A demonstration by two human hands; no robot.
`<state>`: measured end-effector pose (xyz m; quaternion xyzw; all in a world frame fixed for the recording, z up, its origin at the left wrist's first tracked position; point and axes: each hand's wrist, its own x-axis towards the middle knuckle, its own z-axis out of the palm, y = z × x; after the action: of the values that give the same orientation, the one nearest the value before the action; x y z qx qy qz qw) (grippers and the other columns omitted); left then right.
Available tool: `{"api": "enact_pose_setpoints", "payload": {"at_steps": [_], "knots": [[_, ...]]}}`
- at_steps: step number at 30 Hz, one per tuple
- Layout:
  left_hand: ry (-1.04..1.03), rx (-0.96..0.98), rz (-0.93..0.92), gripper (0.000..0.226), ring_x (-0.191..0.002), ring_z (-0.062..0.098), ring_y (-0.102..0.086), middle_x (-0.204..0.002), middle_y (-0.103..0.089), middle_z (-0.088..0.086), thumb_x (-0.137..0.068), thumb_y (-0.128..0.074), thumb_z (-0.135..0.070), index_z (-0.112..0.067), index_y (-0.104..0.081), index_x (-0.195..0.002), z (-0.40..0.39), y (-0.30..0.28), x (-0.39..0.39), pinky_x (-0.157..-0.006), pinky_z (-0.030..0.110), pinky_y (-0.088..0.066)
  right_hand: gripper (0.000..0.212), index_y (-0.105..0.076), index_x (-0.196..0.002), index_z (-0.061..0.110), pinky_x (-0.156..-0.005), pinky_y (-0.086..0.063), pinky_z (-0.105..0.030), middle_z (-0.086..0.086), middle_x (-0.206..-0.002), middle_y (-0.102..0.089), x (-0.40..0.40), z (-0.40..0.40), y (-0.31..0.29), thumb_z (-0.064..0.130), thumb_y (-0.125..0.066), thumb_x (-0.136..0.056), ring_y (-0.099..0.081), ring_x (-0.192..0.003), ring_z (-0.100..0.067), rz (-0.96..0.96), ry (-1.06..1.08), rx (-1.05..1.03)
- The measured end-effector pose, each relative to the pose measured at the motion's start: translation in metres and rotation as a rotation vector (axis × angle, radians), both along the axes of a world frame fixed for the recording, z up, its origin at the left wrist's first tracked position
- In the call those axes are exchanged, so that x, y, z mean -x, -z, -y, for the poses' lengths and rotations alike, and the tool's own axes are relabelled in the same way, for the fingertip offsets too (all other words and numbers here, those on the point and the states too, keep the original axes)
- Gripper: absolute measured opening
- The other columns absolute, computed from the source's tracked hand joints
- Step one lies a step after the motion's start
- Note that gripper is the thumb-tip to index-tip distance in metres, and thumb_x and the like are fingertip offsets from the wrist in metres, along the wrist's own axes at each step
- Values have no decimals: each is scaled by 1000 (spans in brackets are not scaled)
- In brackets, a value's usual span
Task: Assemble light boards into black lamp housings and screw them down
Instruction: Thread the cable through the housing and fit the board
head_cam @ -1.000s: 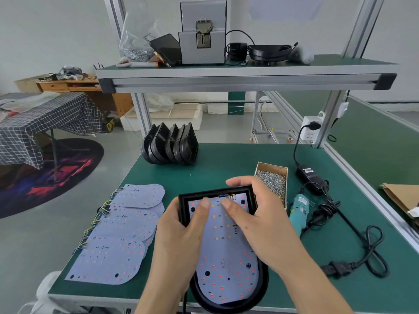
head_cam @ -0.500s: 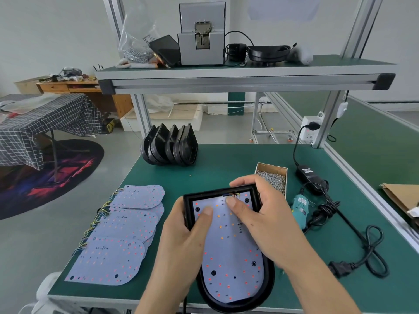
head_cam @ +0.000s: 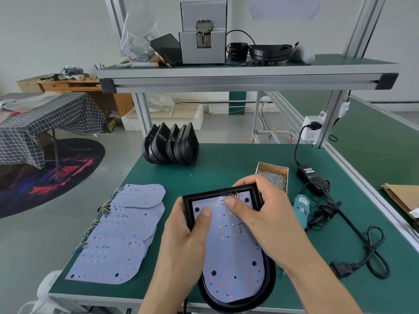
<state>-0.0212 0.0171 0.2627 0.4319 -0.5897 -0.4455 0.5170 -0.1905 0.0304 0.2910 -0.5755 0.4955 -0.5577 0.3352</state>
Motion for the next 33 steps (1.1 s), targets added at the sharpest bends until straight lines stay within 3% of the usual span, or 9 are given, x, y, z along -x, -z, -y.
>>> {"api": "enact_pose_setpoints", "payload": {"at_steps": [4,8,10,13,15,19,25,29,33], "knots": [[1,7,9,24,-114,17,-70,-119,-74,-10,-99,-54,-39,-37,-66,-120,0,-1,-1,-98,54,-53,15,-67,-96,38,-64,-55,-25,3,-83,-72,-2,1,0,30,-80,-92,-68,-74,-18,-4,17,-2],[-15,2,10,23,-114,19,-70,-117,-75,-9,-99,-53,-37,-36,-66,-118,0,1,-2,-98,56,-53,18,-68,-97,40,-62,-49,-12,10,-84,-72,-3,1,3,33,-82,-89,-64,-71,-3,-27,57,-3],[-17,-10,-1,24,-113,19,-70,-117,-75,-8,-99,-53,-38,-34,-66,-118,0,2,-2,-99,56,-53,29,-66,-111,45,-76,-48,-9,20,-101,-71,0,0,6,46,-81,-87,-64,-88,8,-72,68,-35],[-18,-21,-21,23,-110,19,-71,-114,-76,-7,-98,-52,-40,-33,-66,-115,-1,1,-2,-97,56,-54,35,-65,-122,42,-94,-54,-28,22,-117,-72,3,-3,8,43,-79,-90,-68,-108,5,-33,36,-93],[-13,-9,-12,23,-112,18,-71,-115,-75,-8,-99,-52,-40,-33,-66,-115,-1,-1,0,-98,55,-54,18,-70,-108,40,-86,-59,-36,15,-105,-77,2,-4,8,31,-77,-94,-74,-97,-5,-37,35,-85],[-7,-15,-24,24,-107,18,-73,-112,-76,-7,-93,-62,-46,-35,-66,-114,-2,-1,3,-92,54,-57,20,-73,-100,41,-71,-57,-19,12,-97,-79,2,-7,8,24,-80,-92,-76,-88,-8,57,16,-59],[-92,-15,-62,27,-98,20,-76,-105,-78,-7,-83,-72,-48,-37,-68,-107,1,2,1,-87,55,-60,13,-73,-98,35,-69,-56,-17,13,-94,-79,-5,-3,9,23,-78,-94,-75,-86,-6,23,26,-61],[-117,-25,-100,27,-93,24,-77,-101,-79,-3,-81,-76,-46,-33,-70,-105,0,3,5,-84,56,-61,7,-74,-100,29,-77,-61,-28,11,-96,-80,-1,-2,8,23,-73,-98,-76,-89,-9,8,21,-83],[-117,-18,-102,27,-96,25,-77,-104,-79,-3,-84,-74,-45,-32,-69,-107,-1,2,10,-85,56,-60,8,-74,-98,30,-72,-58,-20,9,-95,-80,2,-4,8,22,-73,-98,-77,-87,-9,18,24,-78]]}}
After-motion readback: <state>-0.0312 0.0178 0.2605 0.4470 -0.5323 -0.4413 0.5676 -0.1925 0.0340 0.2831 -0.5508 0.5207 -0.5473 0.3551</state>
